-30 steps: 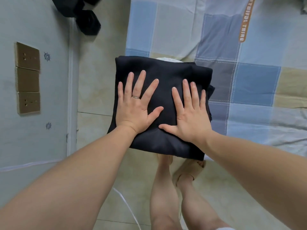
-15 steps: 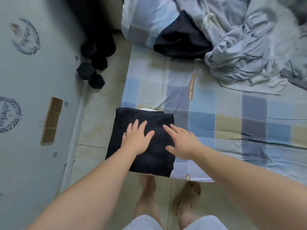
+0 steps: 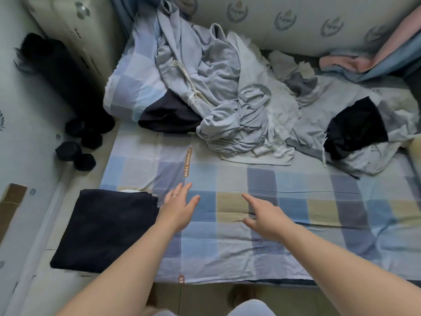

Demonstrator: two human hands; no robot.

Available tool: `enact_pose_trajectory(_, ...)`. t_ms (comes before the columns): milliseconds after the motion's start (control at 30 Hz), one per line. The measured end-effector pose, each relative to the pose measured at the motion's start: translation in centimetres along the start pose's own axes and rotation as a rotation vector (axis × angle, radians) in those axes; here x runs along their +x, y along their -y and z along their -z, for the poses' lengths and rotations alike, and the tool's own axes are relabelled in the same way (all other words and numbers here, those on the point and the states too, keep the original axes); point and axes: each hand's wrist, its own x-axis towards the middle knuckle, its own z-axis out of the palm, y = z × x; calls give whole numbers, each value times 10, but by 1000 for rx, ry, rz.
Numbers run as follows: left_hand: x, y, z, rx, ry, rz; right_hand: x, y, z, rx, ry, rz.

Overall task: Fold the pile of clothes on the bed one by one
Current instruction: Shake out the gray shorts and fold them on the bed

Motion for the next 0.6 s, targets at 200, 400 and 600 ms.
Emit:
enact_pose_trajectory(200,-8,-105,-104,58,76,-33,-35,-152,30,64,-43,-58)
enact_pose_trajectory(400,14,-192,-159,151,97,-111,-53,-255,38,153,-93,-105)
enact_pose_trajectory(600,65,-244,-183,266,99,-166,-25,-309,40,201,-127,-108)
